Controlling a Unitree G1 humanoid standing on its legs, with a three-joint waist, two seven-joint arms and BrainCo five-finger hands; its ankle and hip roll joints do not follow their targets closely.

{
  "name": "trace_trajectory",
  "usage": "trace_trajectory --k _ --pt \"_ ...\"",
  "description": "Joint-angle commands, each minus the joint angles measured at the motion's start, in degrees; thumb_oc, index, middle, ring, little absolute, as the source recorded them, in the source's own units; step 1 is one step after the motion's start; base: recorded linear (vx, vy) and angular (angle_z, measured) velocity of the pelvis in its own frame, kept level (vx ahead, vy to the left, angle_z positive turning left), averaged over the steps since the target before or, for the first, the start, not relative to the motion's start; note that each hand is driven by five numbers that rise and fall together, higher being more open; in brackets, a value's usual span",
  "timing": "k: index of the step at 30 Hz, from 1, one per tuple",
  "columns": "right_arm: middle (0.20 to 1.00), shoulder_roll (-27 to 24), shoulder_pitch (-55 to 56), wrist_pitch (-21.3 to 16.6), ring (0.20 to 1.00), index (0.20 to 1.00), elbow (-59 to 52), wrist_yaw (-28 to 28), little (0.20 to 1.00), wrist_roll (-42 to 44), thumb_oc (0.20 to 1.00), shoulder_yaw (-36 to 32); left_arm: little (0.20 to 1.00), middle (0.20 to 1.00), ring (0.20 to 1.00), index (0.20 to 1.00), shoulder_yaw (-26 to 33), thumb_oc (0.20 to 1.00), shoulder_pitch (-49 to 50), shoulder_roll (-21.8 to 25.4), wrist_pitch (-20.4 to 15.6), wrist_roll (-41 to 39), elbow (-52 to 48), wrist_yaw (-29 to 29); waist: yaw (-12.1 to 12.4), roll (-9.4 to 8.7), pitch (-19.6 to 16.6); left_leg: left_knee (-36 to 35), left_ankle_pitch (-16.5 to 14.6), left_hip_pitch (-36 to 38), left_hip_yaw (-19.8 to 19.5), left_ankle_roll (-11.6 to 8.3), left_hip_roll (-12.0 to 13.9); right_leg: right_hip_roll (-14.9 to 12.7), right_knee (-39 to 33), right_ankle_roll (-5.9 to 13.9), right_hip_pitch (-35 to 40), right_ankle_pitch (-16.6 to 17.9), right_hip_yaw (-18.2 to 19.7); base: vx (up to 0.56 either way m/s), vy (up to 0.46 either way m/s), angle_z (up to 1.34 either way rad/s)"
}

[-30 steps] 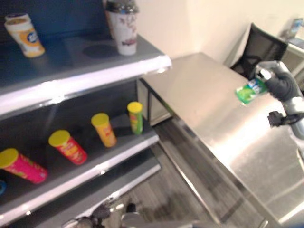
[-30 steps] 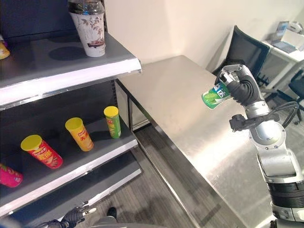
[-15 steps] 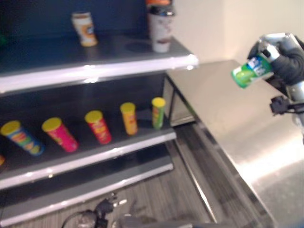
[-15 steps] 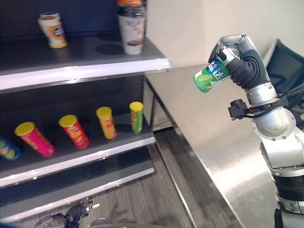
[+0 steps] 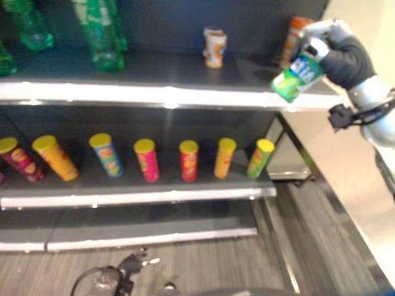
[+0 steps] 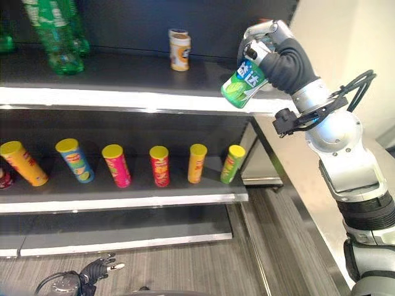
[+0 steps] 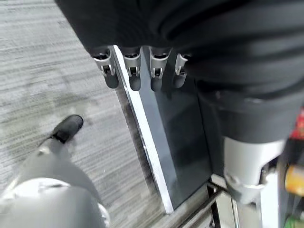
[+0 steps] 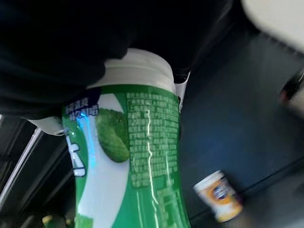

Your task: Put the goods on the table back onto the shelves and tidy them up.

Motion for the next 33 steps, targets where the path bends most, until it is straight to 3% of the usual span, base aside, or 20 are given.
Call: trace_trajectory --k 1,2,3,4,5,7,8,11,14,15,33 --pt "0.2 -3.67 -9.6 0.93 0.2 0.2 4.59 0.04 0.2 -2.95 0.2 1.93 1.0 1.0 1.0 1.0 -1.11 1.0 -1.34 1.92 -1.04 0.06 -2.66 -0.2 0.54 1.47 0.91 -1.66 -2.67 7.75 -3.7 -4.8 3.28 -2.36 4.42 3.13 -5.94 8.23 3.25 -0.01 0.1 0.23" --pt "0.2 -3.61 -11.67 1.46 0.2 0.2 5.71 0.54 0.2 -2.72 0.2 4.11 1.0 1.0 1.0 1.0 -1.99 1.0 -1.41 3.2 -0.87 -0.36 -3.38 -0.1 -0.38 1.83 1.92 -1.66 -2.77 7.54 -5.21 -4.64 3.79 -0.85 6.69 2.79 -9.28 7.38 8.76 -0.01 0.088 0.26" --pt "0.2 -3.61 -11.99 1.41 0.2 0.2 5.89 0.51 0.2 -2.69 0.2 4.36 1.0 1.0 1.0 1.0 -1.92 1.0 -1.43 3.11 -0.86 -0.38 -3.38 -0.1 -0.25 1.9 1.82 -1.66 -2.83 7.46 -4.98 -4.66 3.8 -0.87 7.0 2.77 -9.71 7.23 9.11 0.01 0.024 0.23" --pt "0.2 -4.53 -13.46 1.91 0.2 0.2 7.07 1.04 0.2 -3.27 0.2 5.8 1.0 1.0 1.0 1.0 -2.03 1.0 -1.71 3.7 -0.93 -0.98 -3.07 -0.04 -0.58 1.75 1.97 -1.66 -2.83 7.31 -5.58 -5.1 4.26 1.33 4.43 2.34 -11.36 5.35 12.49 0.05 -0.055 0.37" --pt "0.2 -4.98 -14.44 2.17 0.2 0.2 8.43 1.2 0.2 -3.6 0.2 6.24 1.0 1.0 1.0 1.0 -1.7 1.0 -1.77 3.65 -0.98 -1.22 -2.82 -0.01 -0.32 1.76 1.74 -1.66 -2.95 7.19 -5.67 -5.81 4.7 2.98 -0.71 2.0 -11.54 3.94 13.58 0.05 -0.061 0.32" --pt "0.2 -6.71 -15.48 2.51 0.2 0.2 8.36 0.07 0.2 -4.15 0.2 6.41 1.0 1.0 1.0 1.0 -1.53 1.0 -1.81 3.81 -1.42 -1.23 -3.54 0.48 -0.01 1.08 1.78 -1.66 -1.4 6.21 -6.58 -6.04 4.93 4.6 -5.38 1.44 -9.95 4.6 14.62 0.0 -0.119 0.4" --pt "0.2 -6.22 -14.57 2.59 0.2 0.2 8.47 1.44 0.2 -3.57 0.2 6.4 1.0 1.0 1.0 1.0 -0.92 1.0 -1.63 3.5 -1.23 -1.18 -2.36 0.74 -0.14 0.59 1.09 -1.66 -1.0 5.93 -6.61 -6.43 5.66 5.96 -7.71 0.88 -8.63 2.75 14.56 0.04 -0.158 0.66" --pt "0.2 -6.63 -14.44 2.51 0.2 0.2 11.25 1.67 0.2 -2.99 0.2 6.76 1.0 1.0 1.0 1.0 -1.39 1.0 0.37 2.53 -0.71 -1.31 -3.24 0.24 1.61 -0.61 -0.99 -1.66 -0.08 5.53 -6.4 -7.38 6.64 7.79 -11.8 0.66 -4.9 2.11 10.2 0.13 -0.122 0.32" --pt "0.2 -6.63 -14.47 2.5 0.2 0.2 11.27 1.67 0.2 -2.98 0.2 6.8 1.0 1.0 1.0 1.0 -1.39 1.0 0.39 2.51 -0.71 -1.31 -3.26 0.25 1.56 -0.59 -1.0 -1.66 -0.07 5.51 -6.45 -7.39 6.66 7.82 -11.84 0.65 -4.87 2.12 10.14 0.06 -0.052 0.1" --pt "0.2 -8.28 -16.61 3.74 0.2 0.2 13.13 2.93 0.2 -4.47 0.2 8.54 1.0 1.0 1.0 1.0 -2.09 1.0 1.93 1.4 -0.56 -0.91 -3.38 -0.02 2.05 -0.72 -1.57 -1.66 -0.23 5.91 -7.3 -8.71 8.12 9.78 -13.54 0.29 -2.45 0.4 8.22 0.17 -0.133 0.01" --pt "0.2 -6.01 -17.86 4.6 0.2 0.2 14.68 3.21 0.2 -7.82 0.2 10.99 1.0 1.0 1.0 1.0 -1.67 1.0 2.49 1.21 -0.65 -0.92 -3.44 0.84 3.95 -1.12 -0.79 -1.66 -0.13 4.59 -8.29 -8.85 8.03 10.25 -14.46 0.15 -1.79 0.77 6.95 0.02 -0.011 0.06"
